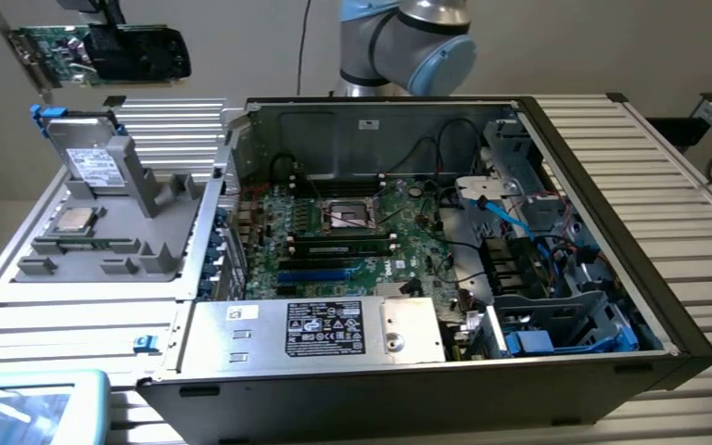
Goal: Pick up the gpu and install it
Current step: 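Pick up the gpu and move the gpu toward the slot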
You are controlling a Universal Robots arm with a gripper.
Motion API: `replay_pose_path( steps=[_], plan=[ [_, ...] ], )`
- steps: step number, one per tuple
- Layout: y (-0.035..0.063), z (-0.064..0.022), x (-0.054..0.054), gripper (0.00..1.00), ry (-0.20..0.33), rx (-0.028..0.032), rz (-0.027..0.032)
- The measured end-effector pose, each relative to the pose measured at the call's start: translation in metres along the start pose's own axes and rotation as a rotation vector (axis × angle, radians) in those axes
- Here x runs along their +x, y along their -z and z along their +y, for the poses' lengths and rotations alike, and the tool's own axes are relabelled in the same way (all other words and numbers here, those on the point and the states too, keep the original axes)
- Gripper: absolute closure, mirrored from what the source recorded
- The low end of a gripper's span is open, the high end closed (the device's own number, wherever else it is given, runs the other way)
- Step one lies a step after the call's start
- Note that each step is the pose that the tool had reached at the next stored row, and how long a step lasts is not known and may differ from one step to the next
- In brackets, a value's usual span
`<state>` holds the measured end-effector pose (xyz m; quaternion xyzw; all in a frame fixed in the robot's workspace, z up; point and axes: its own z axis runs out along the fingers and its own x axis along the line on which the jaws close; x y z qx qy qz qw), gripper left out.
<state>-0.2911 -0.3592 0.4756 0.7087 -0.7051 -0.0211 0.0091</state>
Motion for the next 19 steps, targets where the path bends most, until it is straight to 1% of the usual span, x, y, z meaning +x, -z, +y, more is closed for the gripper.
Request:
replay_pose_path(
  steps=[2, 8, 10, 19],
  plan=[
    [0.0000, -0.0057, 0.000, 0.72, -0.001, -0.0003, 0.0001],
    [-0.0010, -0.0169, 0.000, 0.72, -0.012, 0.0000, -0.0013],
    [-0.0014, -0.0227, 0.000, 0.72, -0.013, 0.0001, -0.0018],
    [-0.0004, -0.0638, 0.000, 0.72, -0.013, 0.0001, -0.0019]
  ],
)
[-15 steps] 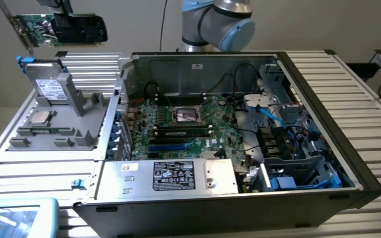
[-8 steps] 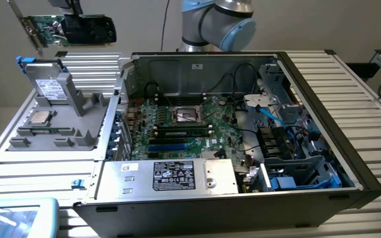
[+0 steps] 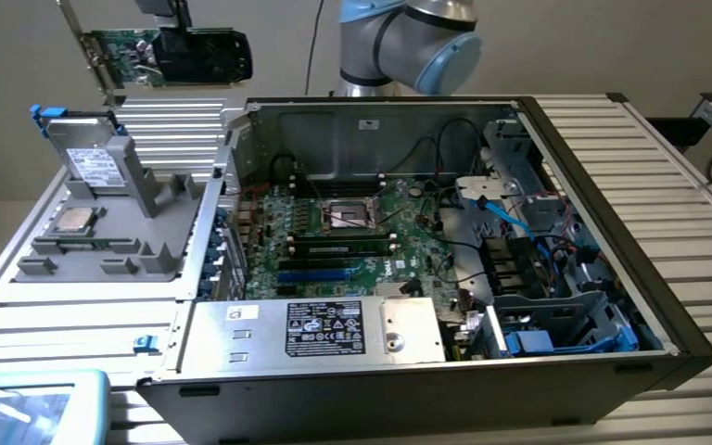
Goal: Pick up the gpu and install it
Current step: 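Pick up the gpu and move the gpu toward the slot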
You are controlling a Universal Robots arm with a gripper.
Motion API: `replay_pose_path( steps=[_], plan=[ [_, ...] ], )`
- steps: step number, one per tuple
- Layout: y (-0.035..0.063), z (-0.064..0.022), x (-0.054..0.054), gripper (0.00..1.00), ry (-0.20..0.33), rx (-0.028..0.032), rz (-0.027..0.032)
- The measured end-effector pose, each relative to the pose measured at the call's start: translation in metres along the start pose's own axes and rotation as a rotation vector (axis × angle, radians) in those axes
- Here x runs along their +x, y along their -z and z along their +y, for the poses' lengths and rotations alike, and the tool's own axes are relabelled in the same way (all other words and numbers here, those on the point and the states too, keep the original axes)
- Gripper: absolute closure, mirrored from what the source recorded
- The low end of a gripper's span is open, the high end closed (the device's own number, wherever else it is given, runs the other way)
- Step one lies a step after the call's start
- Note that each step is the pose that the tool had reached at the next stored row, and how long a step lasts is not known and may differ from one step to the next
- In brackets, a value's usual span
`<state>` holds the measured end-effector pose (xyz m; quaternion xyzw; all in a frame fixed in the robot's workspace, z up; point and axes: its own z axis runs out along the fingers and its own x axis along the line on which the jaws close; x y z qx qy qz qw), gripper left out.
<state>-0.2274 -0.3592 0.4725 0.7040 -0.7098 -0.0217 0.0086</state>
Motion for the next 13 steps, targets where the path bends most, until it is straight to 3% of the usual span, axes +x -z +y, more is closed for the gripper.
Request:
replay_pose_path(
  steps=[13],
  plan=[
    [0.0016, -0.0589, 0.000, 0.72, 0.000, -0.0001, 0.0001]
  ],
)
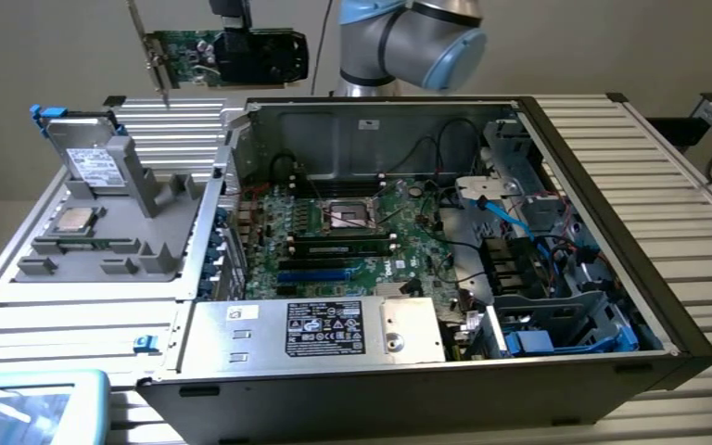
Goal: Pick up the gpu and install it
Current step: 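Pick up the gpu and move the gpu toward the slot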
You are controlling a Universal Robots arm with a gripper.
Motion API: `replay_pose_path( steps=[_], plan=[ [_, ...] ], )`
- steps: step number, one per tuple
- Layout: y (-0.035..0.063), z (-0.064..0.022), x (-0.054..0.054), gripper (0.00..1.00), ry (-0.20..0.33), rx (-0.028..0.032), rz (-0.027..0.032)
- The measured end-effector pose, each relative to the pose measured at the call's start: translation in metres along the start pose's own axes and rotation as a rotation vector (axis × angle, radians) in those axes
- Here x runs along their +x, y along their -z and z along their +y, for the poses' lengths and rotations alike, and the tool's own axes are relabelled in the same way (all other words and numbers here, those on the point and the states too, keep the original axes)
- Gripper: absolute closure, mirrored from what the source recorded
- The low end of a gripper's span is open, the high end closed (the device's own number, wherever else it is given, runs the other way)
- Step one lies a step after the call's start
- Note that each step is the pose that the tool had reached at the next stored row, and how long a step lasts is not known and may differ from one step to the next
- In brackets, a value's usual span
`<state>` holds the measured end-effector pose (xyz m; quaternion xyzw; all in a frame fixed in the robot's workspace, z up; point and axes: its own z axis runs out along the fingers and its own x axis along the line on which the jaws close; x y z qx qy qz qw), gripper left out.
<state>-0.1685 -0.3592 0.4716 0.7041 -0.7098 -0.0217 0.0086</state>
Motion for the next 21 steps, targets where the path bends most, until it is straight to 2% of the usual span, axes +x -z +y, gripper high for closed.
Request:
replay_pose_path(
  steps=[21],
  plan=[
    [0.0027, -0.0969, -0.001, 0.72, 0.000, 0.0001, -0.0001]
  ],
)
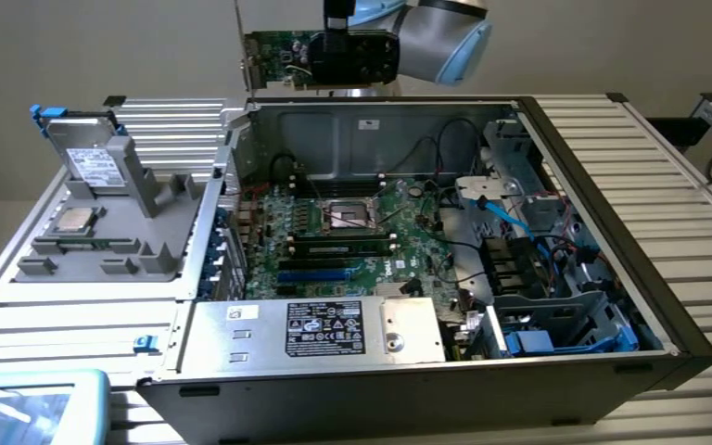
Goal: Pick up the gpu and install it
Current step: 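Pick up the gpu and move the gpu toward the slot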
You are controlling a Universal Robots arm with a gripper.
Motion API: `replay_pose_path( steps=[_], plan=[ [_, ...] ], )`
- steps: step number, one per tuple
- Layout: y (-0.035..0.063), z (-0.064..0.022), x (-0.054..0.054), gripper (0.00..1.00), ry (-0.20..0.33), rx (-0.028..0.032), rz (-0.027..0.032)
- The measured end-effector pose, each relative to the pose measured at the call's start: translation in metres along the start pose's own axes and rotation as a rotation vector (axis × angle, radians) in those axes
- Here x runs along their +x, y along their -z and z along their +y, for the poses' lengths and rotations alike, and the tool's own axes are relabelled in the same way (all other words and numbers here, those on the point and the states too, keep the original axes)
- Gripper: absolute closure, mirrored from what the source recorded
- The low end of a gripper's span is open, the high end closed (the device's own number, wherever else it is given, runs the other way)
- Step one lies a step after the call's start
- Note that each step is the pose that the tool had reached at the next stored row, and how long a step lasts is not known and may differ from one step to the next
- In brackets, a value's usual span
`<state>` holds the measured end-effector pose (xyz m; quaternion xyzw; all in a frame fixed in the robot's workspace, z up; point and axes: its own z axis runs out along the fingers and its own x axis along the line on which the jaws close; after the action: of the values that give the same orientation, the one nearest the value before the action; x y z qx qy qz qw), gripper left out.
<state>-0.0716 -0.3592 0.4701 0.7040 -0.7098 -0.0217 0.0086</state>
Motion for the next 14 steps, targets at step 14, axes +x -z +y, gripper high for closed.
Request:
replay_pose_path(
  steps=[14],
  plan=[
    [0.0003, -0.0079, 0.0001, 0.72, -0.037, 0.0006, -0.0015]
  ],
)
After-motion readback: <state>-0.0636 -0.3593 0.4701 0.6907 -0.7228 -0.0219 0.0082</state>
